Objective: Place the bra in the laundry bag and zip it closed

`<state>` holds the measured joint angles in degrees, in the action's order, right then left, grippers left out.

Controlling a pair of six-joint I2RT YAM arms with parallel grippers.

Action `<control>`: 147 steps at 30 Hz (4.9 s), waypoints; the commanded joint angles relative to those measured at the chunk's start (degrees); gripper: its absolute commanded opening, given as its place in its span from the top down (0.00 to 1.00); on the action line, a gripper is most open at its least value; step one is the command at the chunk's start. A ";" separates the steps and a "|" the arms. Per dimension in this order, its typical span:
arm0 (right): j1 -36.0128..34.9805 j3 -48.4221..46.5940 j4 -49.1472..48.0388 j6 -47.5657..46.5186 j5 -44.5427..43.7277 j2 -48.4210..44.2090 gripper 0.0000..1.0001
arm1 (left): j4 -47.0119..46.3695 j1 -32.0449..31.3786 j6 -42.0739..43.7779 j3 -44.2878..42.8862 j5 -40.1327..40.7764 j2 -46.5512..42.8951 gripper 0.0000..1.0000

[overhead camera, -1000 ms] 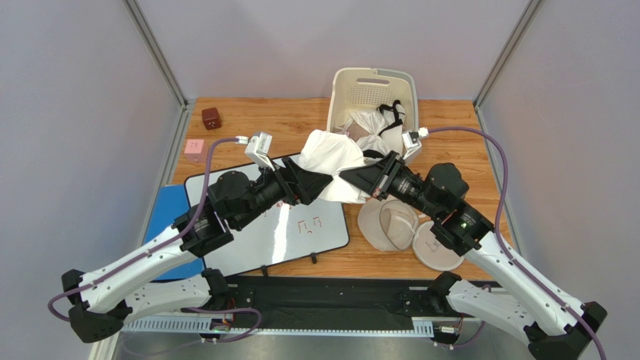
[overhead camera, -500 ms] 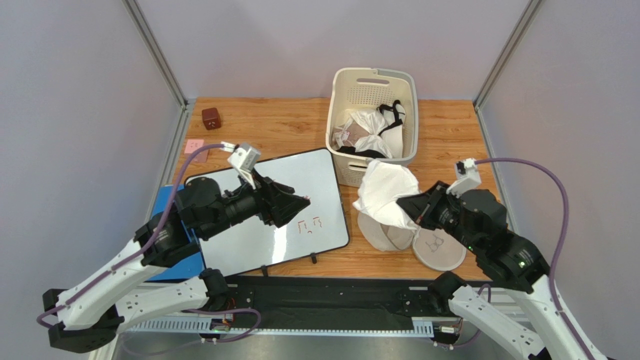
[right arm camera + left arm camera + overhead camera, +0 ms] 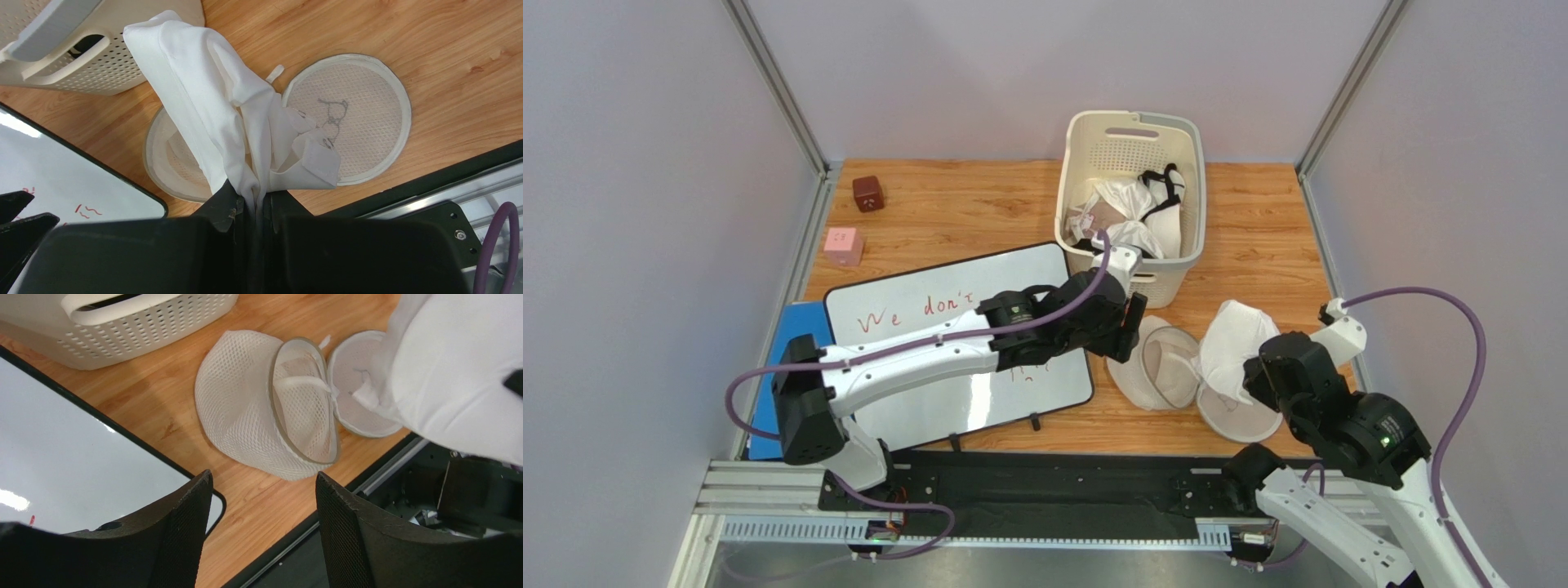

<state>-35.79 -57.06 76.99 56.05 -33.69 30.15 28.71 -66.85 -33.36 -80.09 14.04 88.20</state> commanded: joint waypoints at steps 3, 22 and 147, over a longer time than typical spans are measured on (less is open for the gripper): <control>0.81 2.47 -0.51 -0.14 2.47 4.03 1.00 | 2.93 -1.71 -3.02 -8.14 9.16 7.41 0.32; 35.25 16.28 -18.54 -17.91 45.72 3.60 1.00 | 2.05 -1.88 1.37 -19.22 9.25 25.17 0.35; 39.04 22.43 -31.64 -0.59 60.07 10.63 1.00 | -18.19 -9.43 -9.11 12.68 3.58 3.38 0.41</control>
<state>3.05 -31.20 43.86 60.03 29.32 41.43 2.57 -72.23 -53.87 -64.10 13.47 93.49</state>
